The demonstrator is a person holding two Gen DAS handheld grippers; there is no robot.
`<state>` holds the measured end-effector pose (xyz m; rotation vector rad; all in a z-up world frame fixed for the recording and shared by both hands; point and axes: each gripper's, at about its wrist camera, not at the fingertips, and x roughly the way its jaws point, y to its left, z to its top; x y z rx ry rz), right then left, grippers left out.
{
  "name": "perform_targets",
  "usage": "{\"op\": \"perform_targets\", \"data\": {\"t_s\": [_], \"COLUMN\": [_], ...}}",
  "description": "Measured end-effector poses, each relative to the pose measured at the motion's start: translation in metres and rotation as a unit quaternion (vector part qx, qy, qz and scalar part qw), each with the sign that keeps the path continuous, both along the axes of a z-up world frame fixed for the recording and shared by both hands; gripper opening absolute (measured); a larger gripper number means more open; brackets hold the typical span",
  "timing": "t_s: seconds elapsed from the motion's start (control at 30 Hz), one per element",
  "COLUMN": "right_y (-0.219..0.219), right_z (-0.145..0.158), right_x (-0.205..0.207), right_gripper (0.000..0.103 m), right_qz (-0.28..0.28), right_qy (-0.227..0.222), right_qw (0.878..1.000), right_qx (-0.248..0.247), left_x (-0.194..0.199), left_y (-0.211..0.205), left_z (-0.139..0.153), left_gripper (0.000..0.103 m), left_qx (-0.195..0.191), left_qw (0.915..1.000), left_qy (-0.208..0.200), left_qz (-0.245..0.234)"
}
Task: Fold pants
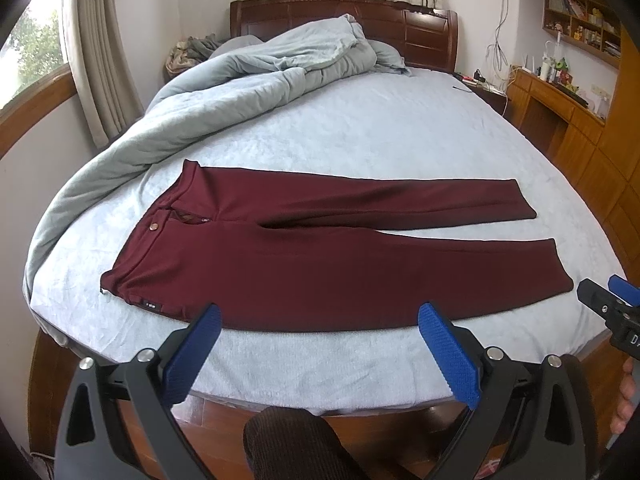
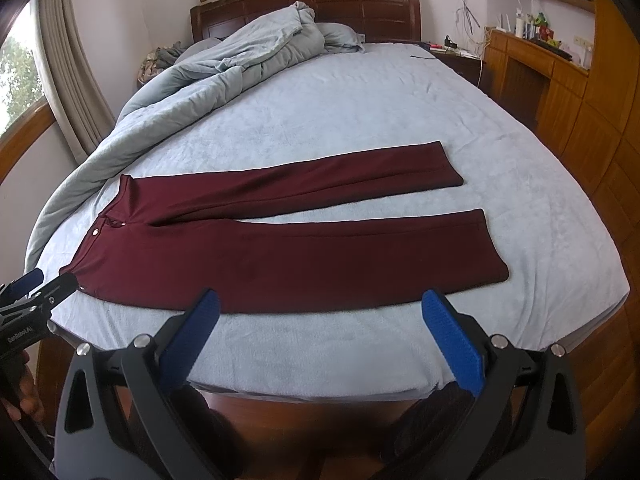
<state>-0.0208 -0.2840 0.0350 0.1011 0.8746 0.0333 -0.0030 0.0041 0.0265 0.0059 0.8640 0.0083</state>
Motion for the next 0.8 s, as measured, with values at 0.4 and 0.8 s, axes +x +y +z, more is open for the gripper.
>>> {"op": "perform_targets", "data": {"t_s": [0.4, 0.8], "right_y": [-0.0024, -0.0028], "right_z": [-0.0016, -0.0028], "right_x": [0.0000, 0.0007], "right_gripper": [0.101, 0.101], "right_qz": [0.000, -0.001], "right_qy": [0.002, 0.002], "right_qw": [1.000, 1.000], "right_qx": [0.003, 0.003], "left_x": [0.0002, 0.0008], "left_y": [0.0006, 0.0005], "left_z": [-0.0001, -0.0004], "left_gripper": [0.099, 0.099], "left_qx": [0.002, 0.002], "left_qw": [1.0000, 1.0000], "left_qy": [0.000, 0.001], "left_qz": [0.000, 0.000]}}
